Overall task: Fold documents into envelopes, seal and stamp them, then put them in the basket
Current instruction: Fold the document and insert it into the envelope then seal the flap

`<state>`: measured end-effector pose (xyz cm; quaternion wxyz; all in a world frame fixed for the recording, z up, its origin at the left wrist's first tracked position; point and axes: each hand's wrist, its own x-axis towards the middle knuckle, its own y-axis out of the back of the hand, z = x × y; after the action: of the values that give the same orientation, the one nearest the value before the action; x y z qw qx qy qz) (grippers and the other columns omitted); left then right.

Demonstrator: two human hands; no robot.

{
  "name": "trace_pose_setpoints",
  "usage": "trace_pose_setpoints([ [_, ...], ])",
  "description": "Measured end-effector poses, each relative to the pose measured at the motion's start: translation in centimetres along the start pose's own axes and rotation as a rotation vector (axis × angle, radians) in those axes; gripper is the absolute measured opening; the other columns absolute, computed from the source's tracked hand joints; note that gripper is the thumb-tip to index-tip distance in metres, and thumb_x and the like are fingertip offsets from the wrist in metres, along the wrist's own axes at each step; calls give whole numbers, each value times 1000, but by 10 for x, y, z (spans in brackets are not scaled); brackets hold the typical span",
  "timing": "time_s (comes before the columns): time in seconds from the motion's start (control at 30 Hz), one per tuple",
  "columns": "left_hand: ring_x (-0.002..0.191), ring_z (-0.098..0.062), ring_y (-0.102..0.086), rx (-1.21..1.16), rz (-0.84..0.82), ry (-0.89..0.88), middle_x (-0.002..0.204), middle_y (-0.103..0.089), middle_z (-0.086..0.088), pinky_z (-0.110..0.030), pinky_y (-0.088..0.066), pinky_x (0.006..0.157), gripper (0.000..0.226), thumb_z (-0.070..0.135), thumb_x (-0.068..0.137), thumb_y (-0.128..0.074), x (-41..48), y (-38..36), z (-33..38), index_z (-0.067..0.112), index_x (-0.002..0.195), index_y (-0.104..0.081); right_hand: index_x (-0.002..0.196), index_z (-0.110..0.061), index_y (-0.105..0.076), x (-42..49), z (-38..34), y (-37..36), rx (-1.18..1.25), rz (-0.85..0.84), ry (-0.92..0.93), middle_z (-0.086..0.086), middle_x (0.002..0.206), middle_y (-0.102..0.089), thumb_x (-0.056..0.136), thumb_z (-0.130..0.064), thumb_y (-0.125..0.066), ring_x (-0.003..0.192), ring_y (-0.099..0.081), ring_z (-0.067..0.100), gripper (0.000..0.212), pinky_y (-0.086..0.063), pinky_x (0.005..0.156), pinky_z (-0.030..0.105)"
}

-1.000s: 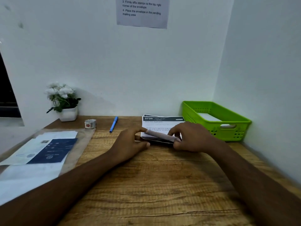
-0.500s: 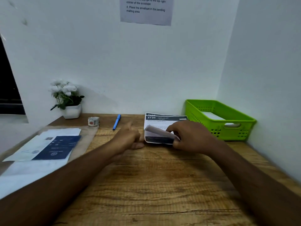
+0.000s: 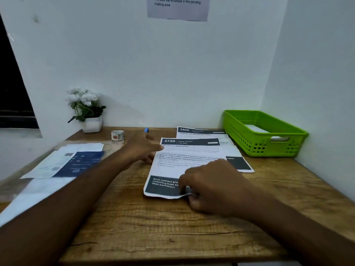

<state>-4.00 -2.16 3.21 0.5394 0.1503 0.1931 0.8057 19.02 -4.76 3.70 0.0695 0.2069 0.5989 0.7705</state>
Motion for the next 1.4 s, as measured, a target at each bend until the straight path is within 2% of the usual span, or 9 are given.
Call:
trace_pose_setpoints([
  [0.23, 64, -16, -66, 60, 13, 25, 89, -67, -11, -20, -52, 46, 51, 17, 80, -76, 7, 6, -9, 8, 122, -50, 84, -35, -64, -28, -21, 6, -30, -2, 98, -12, 73, -61, 77, -49, -47, 59, -61, 9, 23, -42, 45, 27],
  [0.43, 64, -15, -66, 64, 18, 54, 88, -67, -8, -19, -52, 47, 56, 17, 76, -79, 9, 7, -11, 10, 124, -50, 109, -40, -59, -41, -21, 16, 109, -110, 142, -15, 97, -60, 88, -65, -44, 87, -60, 3, 36, -47, 67, 31],
  [0.6, 69, -16, -68, 114, 25, 17, 96, -66, -7, -23, -53, 51, 67, 21, 68, -85, 12, 5, -16, 11, 124, -51, 100, -44, -65, -33, 23, 20, 341, -96, -75, -30, 97, -63, 80, -75, -47, 87, -61, -5, 42, -46, 69, 20],
  [0.7, 76, -17, -66, 152, 27, -34, 100, -64, -5, -27, -53, 59, 72, 29, 63, -87, 12, 2, -18, 10, 123, -52, 89, -40, -67, -14, 70, 1, 239, 34, -273, -27, 84, -66, 83, -61, -55, 74, -61, -4, 25, -48, 66, 29],
  [0.8, 76, -17, -65, 155, 27, -65, 96, -65, -2, -27, -52, 57, 68, 31, 65, -86, 12, 1, -18, 10, 121, -53, 91, -38, -68, 0, 118, -16, 60, 26, -426, -25, 82, -60, 88, -54, -57, 72, -53, -1, 20, -34, 56, 24],
  [0.97, 74, -16, -66, 155, 1, -48, 101, -66, -2, -25, -53, 54, 64, 21, 68, -85, 12, 5, -17, 12, 122, -52, 101, -46, -60, 9, 146, -35, 260, -23, -578, -23, 99, -60, 64, -81, -57, 77, -51, -6, 51, -35, 64, 26],
  [1.13, 69, -14, -65, 62, 9, -21, 94, -68, -2, -24, -52, 51, 58, 17, 69, -85, 13, 8, -18, 13, 119, -54, 122, -48, -54, 13, 146, -44, 489, -52, -634, -25, 108, -59, 32, -90, -66, 81, -54, -8, 100, -41, 72, 24],
  [1.23, 61, -13, -61, -4, 7, 0, 87, -67, -4, -21, -50, 45, 59, 10, 69, -84, 15, 9, -21, 12, 119, -55, 135, -40, -48, 13, 149, -52, 621, 13, -641, -15, 108, -59, 29, -79, -77, 82, -63, 3, 117, -48, 75, 25],
  [1.4, 58, -14, -59, -18, -7, -10, 90, -65, -12, -20, -49, 42, 67, -2, 66, -83, 17, 12, -22, 11, 123, -51, 136, -36, -42, 13, 149, -61, 710, 98, -629, -4, 100, -63, 44, -48, -89, 68, -63, 1, 104, -47, 69, 18],
])
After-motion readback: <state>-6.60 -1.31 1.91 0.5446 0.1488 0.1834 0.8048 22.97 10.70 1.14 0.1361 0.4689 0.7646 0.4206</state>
